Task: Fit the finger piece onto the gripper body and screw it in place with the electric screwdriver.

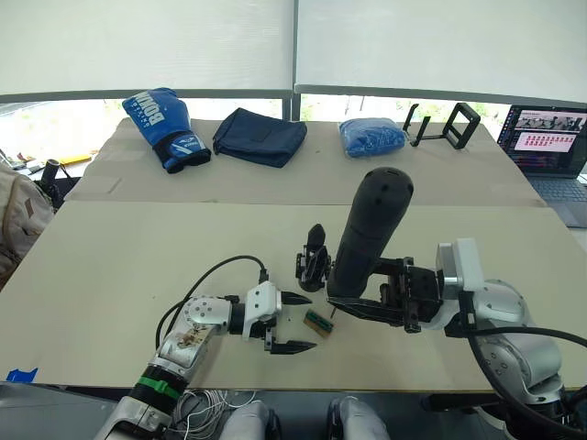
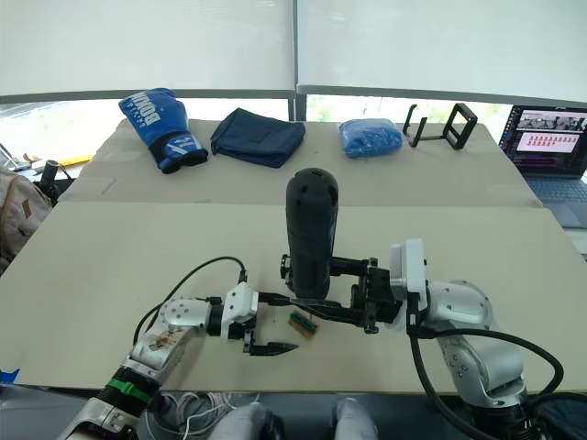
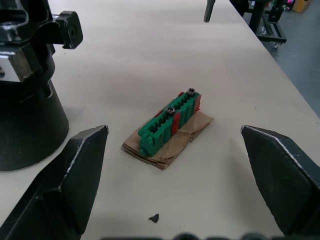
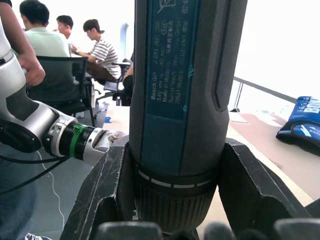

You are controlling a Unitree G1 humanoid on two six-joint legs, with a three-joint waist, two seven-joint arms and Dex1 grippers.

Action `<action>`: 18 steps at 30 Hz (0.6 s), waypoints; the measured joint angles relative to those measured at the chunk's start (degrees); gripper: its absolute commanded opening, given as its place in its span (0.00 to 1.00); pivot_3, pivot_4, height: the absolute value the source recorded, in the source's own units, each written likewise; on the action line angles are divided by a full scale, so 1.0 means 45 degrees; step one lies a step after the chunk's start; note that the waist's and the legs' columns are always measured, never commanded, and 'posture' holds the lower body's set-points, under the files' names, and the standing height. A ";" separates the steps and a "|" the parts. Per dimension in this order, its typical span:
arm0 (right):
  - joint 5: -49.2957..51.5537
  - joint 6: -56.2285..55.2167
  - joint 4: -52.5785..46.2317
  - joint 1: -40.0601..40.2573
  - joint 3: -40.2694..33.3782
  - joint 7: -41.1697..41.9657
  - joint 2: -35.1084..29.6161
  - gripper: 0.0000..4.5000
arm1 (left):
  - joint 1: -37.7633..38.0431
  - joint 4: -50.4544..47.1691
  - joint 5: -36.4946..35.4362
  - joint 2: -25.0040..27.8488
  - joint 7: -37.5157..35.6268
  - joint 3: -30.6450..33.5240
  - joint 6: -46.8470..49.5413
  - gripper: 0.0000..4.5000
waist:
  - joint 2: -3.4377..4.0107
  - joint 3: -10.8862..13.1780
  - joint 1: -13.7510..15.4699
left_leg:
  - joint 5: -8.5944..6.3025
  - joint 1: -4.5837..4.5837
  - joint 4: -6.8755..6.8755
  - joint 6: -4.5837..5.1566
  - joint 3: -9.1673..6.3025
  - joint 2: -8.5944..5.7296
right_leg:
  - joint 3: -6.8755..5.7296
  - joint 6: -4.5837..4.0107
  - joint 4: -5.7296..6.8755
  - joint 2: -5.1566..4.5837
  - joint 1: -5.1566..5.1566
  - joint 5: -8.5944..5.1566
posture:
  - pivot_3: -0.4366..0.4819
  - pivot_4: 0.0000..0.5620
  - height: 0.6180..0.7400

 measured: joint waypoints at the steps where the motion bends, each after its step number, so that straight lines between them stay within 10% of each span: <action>1: -0.0047 -0.0087 0.0114 0.0000 0.0038 0.0034 0.0008 0.43 | -0.0028 0.0001 0.0001 -0.0012 -0.0009 -0.0021 0.0060 1.00 | 0.0000 0.0000 0.0001 | -0.0001 0.0000 0.0002 0.0002 0.0000 0.0000 | 0.0001 0.0001 0.0000 0.0000 0.0001 0.0000 | 0.48 0.27 1.00; 18: -0.0536 -0.0858 0.0839 0.0319 0.0493 0.0355 0.0307 0.43 | -0.0070 -0.0113 0.0083 -0.0088 0.0020 -0.0157 0.0318 1.00 | 0.0000 0.0000 -0.0002 | -0.0006 0.0000 -0.0001 0.0008 -0.0004 0.0000 | 0.0001 0.0004 -0.0003 -0.0015 -0.0001 -0.0002 | 0.48 0.27 1.00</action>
